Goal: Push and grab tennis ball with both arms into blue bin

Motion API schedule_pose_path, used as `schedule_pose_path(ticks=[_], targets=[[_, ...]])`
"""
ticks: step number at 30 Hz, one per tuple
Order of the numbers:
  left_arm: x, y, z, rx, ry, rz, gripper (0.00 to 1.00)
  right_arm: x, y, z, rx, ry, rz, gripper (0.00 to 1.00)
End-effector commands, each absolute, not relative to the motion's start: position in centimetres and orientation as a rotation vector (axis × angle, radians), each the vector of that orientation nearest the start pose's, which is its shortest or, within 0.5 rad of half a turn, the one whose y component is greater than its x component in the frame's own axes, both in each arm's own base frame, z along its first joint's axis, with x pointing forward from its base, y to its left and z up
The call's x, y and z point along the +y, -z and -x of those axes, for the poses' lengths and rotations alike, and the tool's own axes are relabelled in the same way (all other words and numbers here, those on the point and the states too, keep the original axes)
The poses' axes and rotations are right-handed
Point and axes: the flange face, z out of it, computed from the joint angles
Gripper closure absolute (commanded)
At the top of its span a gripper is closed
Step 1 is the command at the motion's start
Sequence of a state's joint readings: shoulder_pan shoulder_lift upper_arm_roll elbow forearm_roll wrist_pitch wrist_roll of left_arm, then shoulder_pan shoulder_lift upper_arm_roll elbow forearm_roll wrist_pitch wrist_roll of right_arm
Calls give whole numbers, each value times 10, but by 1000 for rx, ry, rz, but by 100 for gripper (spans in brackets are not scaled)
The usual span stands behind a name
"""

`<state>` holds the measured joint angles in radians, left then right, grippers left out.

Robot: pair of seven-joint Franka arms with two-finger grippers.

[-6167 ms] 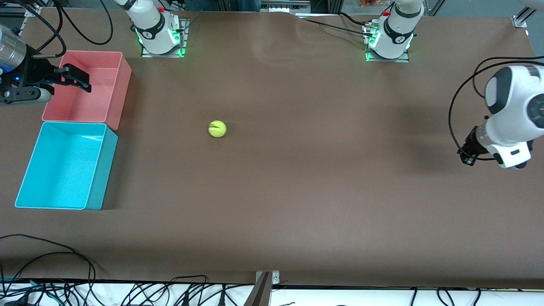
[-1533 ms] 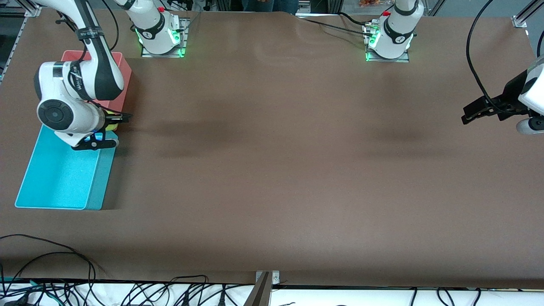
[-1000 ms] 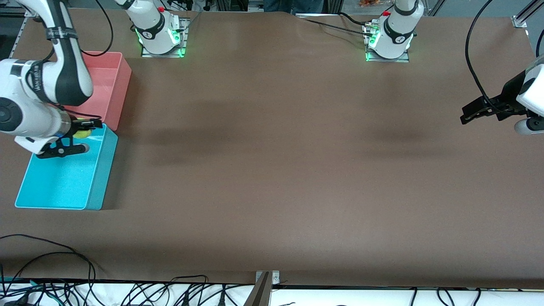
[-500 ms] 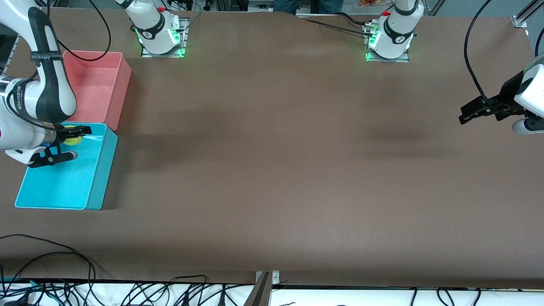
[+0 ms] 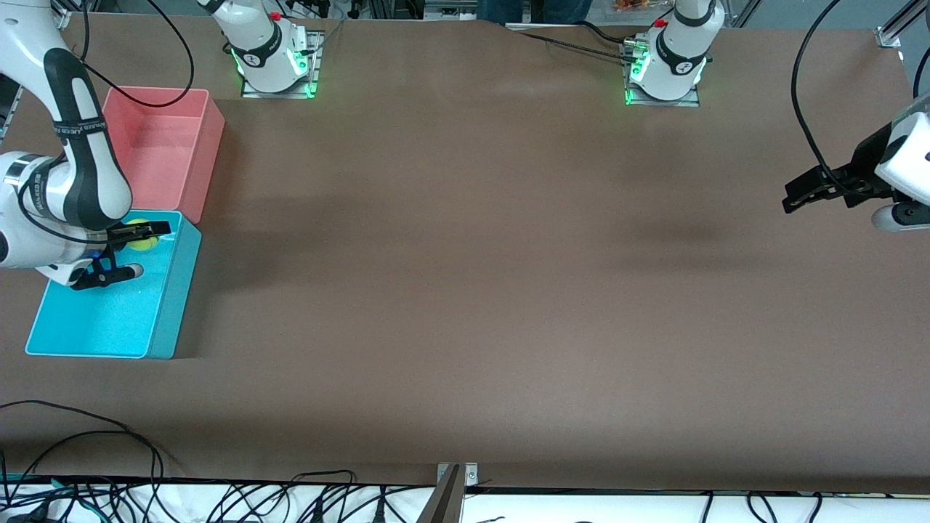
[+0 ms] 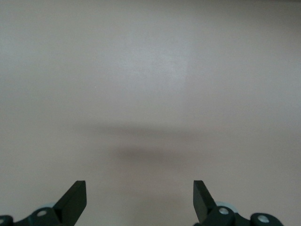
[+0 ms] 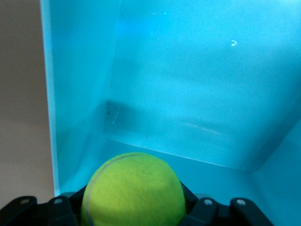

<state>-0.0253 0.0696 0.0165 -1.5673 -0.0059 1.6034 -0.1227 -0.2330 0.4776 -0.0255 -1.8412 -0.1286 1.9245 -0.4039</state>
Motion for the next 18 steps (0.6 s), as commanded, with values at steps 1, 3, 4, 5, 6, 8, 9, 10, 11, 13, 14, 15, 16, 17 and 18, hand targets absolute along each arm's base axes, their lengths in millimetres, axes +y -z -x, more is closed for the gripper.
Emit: schedule_pose_path(ticks=[1, 3, 4, 5, 6, 8, 9, 10, 11, 13, 14, 15, 16, 17, 18], targets=[[-12, -590, -577, -126, -61, 3123, 0, -172, -229, -580, -320, -620, 3020, 52], [-13, -589, -577, -124, -63, 3124, 0, -172, -224, -580, -333, -612, 3019, 52], [-13, -590, -577, -124, -61, 3123, 0, -173, -222, -580, -340, -612, 3014, 52], [-13, -589, -577, -126, -63, 3123, 0, -176, -219, -579, -329, -612, 3004, 51], [-12, -589, -577, -126, -63, 3123, 0, -179, -218, -578, -311, -606, 2995, 50], [-13, -589, -577, -126, -63, 3123, 0, -179, -216, -576, -280, -596, 2976, 48], [-12, -589, -577, -126, -63, 3123, 0, -179, -215, -576, -273, -595, 2970, 47], [-12, -589, -577, -126, -61, 3123, 0, -179, -212, -576, -271, -600, 2966, 44], [-12, -589, -577, -126, -63, 3123, 0, -178, -211, -576, -270, -601, 2964, 38], [-12, -589, -577, -126, -61, 3123, 0, -179, -211, -576, -270, -599, 2965, 24], [-12, -589, -577, -126, -63, 3123, 0, -179, -211, -576, -268, -599, 2965, 16], [-12, -589, -577, -129, -63, 3123, 0, -179, -211, -576, -268, -599, 2965, 8], [-13, -589, -577, -124, -63, 3123, 0, -179, -211, -576, -267, -601, 2964, 1], [-13, -589, -577, -124, -63, 3123, 0, -179, -212, -577, -270, -600, 2965, 0], [-13, -589, -577, -124, -63, 3123, 0, -179, -213, -577, -270, -597, 2966, 0]])
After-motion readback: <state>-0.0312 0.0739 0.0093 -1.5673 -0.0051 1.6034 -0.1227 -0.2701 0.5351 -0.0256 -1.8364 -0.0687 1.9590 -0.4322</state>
